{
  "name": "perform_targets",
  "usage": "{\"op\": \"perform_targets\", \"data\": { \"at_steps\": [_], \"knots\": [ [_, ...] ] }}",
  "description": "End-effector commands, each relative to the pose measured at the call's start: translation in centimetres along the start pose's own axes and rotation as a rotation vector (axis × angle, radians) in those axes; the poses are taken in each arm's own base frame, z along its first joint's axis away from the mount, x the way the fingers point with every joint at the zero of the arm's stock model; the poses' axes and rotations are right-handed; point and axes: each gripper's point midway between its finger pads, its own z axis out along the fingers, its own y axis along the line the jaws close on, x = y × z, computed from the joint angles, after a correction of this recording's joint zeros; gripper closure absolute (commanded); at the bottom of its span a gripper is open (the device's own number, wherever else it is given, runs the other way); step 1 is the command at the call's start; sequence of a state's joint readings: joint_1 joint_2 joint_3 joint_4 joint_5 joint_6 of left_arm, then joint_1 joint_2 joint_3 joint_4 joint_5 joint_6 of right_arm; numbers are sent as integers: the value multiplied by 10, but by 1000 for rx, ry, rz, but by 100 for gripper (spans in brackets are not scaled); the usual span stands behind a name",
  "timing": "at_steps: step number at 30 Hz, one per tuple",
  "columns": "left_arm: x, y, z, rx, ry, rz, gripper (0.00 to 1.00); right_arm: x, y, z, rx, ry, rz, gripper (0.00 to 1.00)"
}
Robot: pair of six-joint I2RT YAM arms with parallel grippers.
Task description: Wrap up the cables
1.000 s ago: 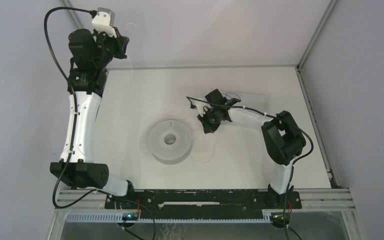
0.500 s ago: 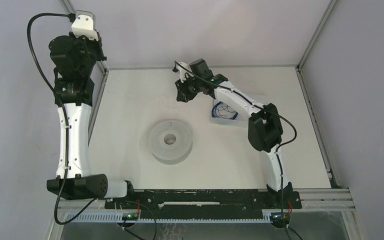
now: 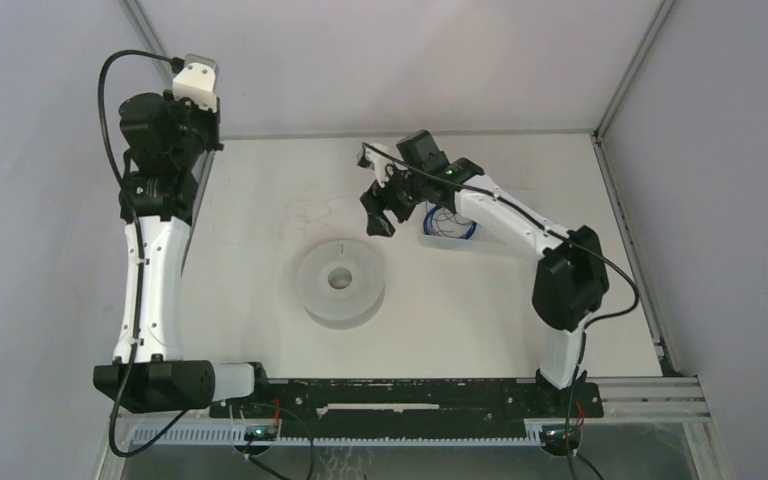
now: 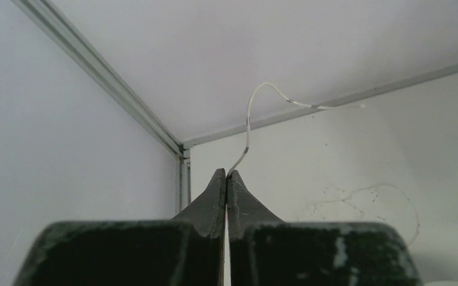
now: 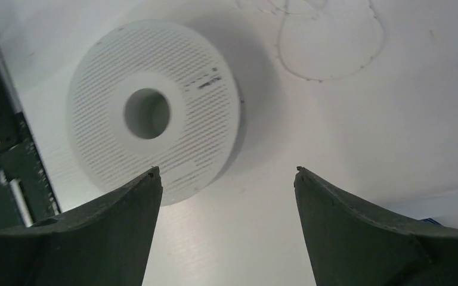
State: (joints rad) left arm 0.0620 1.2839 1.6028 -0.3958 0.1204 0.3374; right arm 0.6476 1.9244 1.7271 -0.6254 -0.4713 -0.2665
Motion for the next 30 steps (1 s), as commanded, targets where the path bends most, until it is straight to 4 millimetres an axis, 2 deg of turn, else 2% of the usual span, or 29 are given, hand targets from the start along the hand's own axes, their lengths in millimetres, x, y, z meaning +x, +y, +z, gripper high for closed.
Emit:
{"op": "perform_targets", "data": {
  "at_steps": [1,6,10,14,20,30],
  "knots": [
    [22,-20,10,93,49,-33,100,-6,62,-16,-147,-31,-135,12],
    [39,-37,18,155,98,-115,99,12,111,12,-228,41,-191,10],
    [45,-46,16,189,111,-148,100,24,135,38,-244,105,-225,8],
    [48,-50,10,201,113,-160,100,40,146,65,-239,176,-231,6],
    [52,-54,4,210,105,-151,100,63,143,92,-167,273,-276,3],
    [60,-62,-1,242,108,-144,100,90,150,107,-95,360,-431,3]
  ]
}}
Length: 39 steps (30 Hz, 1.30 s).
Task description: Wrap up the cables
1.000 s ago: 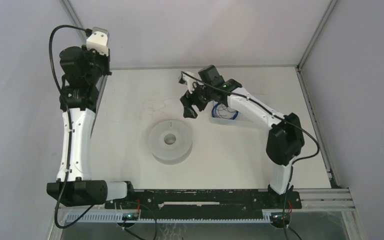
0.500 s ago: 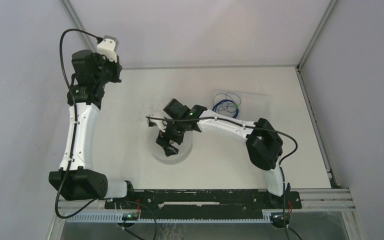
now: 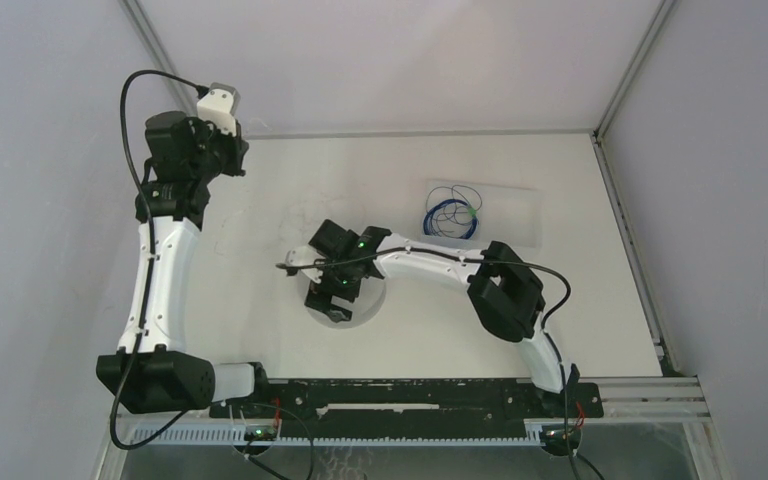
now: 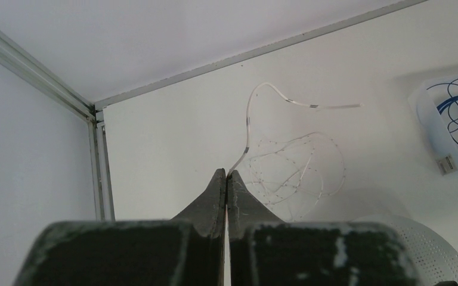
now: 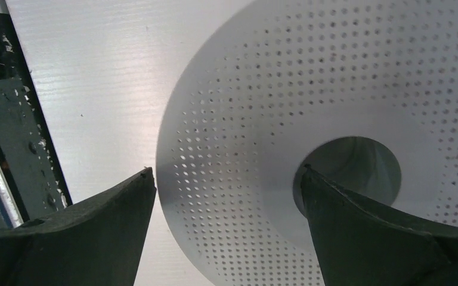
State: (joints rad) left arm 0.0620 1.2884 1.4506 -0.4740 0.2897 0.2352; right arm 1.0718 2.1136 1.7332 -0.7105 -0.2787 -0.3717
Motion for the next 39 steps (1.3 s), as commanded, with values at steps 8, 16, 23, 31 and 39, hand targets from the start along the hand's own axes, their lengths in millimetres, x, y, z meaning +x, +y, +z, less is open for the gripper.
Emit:
{"op": "perform_targets", "data": {
  "at_steps": [8,16,23,31,39],
  "knots": [
    [-5,-9,-5,44,-47,26,100,-2,-1,0,77,40,-104,17],
    [1,-21,-1,122,-40,57,100,-47,-3,-100,-56,-275,50,56],
    [7,-42,9,183,-7,120,100,-42,-16,-184,-335,-609,299,69],
    [15,-84,15,322,14,142,100,-21,-27,-198,-555,-785,535,76],
    [49,-122,8,450,92,244,100,2,-35,-183,-619,-821,676,77]
  ]
}}
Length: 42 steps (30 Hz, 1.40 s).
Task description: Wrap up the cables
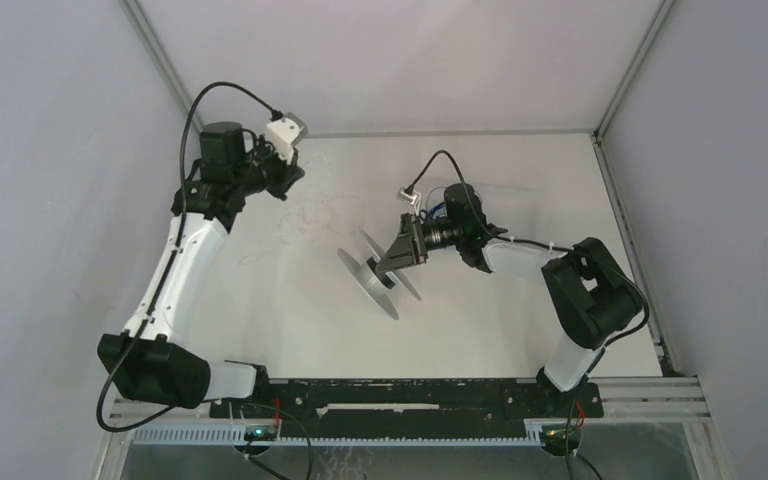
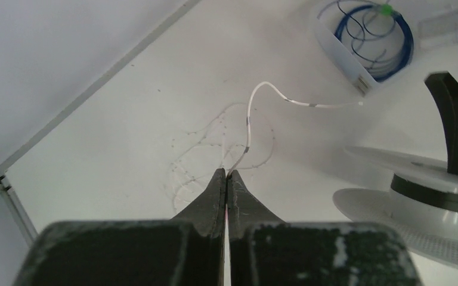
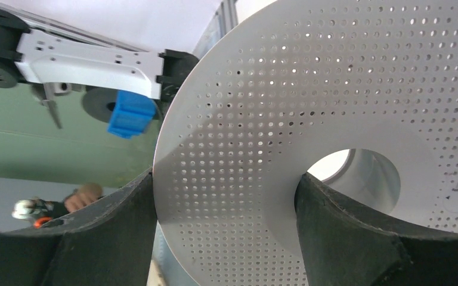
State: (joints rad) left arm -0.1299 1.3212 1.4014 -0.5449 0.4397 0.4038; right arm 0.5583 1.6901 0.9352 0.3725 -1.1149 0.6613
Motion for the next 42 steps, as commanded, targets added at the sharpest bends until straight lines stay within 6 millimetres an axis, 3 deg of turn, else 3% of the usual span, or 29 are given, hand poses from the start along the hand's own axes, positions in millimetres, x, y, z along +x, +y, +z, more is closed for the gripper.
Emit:
{"op": "perform_targets", "data": {
  "at_steps": [1,9,17,26,33,42],
  "knots": [
    [19,-32,3,106,46,69,100,-29,29,-10,-138,-59,-86,77],
    [31,-88,1,264,76,179,100,-31,1,-24,-99,-84,-53,70],
    [47,-115,6,300,142,251,100,-27,-22,-29,-8,-60,-51,60],
    [50,-133,11,332,158,289,100,-19,-37,-31,39,-1,-50,50],
    [43,-148,14,364,148,314,100,-24,-44,-41,78,13,-43,28],
    [42,-150,16,367,149,315,100,-29,-51,-52,107,13,-30,13]
  ]
}}
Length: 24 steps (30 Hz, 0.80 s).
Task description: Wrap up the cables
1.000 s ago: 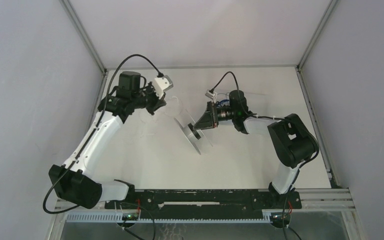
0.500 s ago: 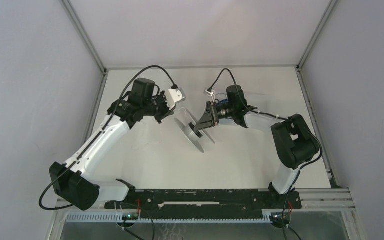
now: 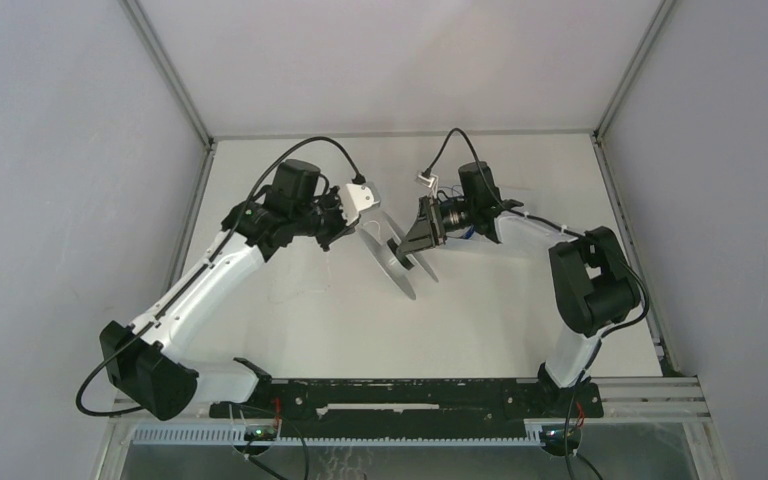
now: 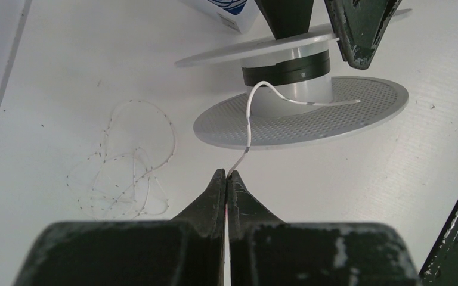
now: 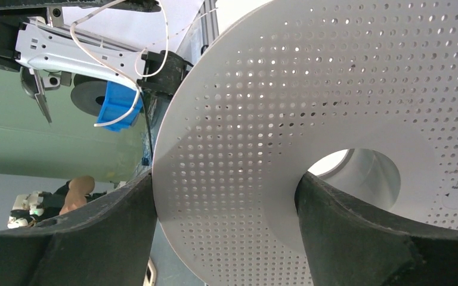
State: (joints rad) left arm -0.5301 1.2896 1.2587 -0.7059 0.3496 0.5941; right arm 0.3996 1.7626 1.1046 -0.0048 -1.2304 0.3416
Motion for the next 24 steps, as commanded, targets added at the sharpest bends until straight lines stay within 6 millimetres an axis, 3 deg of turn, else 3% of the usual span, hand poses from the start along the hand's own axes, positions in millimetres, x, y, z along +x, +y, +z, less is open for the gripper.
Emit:
{"op": "perform_targets", "data": {
  "at_steps": [1,3,5,15,24],
  "knots": [
    [-10,3,-1,-9,-24,26,100,-2,-21,-7,71,-2,5,11],
    [-11,3,-1,-8,-24,25,100,-3,-23,-9,76,-2,12,2],
    [-11,3,-1,-7,-21,27,100,-4,-24,-11,77,-3,16,0],
    [-16,5,0,-3,-18,42,100,-13,-24,-29,101,-15,-8,0],
    [-31,21,9,-57,4,19,100,-21,-22,-40,154,-11,-78,3]
  ]
}}
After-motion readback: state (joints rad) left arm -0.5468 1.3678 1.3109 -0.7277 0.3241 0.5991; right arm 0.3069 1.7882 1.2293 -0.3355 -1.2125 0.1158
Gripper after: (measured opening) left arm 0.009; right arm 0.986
